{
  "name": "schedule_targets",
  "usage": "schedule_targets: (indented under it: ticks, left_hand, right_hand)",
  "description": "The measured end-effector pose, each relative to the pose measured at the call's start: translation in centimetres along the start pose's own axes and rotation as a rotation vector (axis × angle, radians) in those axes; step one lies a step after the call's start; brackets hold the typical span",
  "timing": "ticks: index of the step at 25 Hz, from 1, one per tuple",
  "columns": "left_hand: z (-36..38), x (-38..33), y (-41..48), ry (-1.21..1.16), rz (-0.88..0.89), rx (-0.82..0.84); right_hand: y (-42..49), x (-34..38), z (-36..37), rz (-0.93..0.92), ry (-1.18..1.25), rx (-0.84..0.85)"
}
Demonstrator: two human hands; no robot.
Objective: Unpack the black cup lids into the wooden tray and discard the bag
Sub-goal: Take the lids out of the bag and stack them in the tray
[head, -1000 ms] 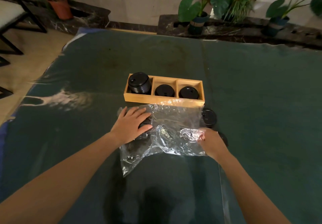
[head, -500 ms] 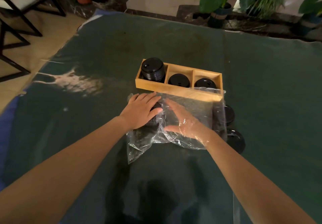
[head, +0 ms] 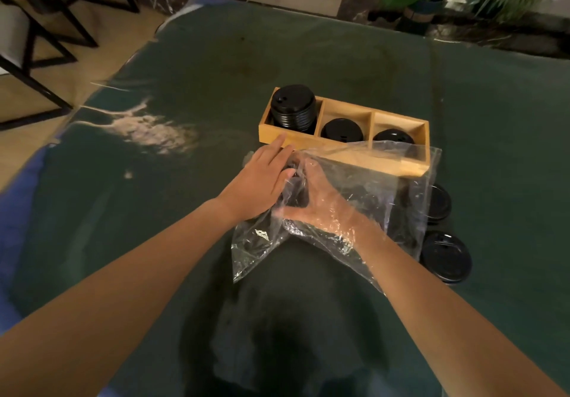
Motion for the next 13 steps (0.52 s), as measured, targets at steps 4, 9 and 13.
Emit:
schedule_targets:
  ticks: [4, 9, 13]
  left_hand:
    - [0.1, -0.3, -0.1, -0.025, -0.001, -0.045]
    - [-0.4, 0.0, -0.7, -0.053, 0.017, -0.09]
    - [-0.6, 0.2, -1.0, -0.11, 0.013, -0.1]
  right_hand:
    - [0.3, -1.6, 0.9, 0.103, 0.003, 0.049]
    - [-1.3, -2.3, -0.1, -0.004, 0.006, 0.01]
    - [-3.0, -2.0, -1.7, -0.002, 0.109, -0.022]
Point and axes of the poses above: each hand's wrist, its own y-axis towards the middle knuckle, its own z-axis out of the palm, x = y × z, the point moved 1 cm from there along y, towards the middle knuckle, and after that the axes turned 13 degrees about z, right-handed, at the moved point
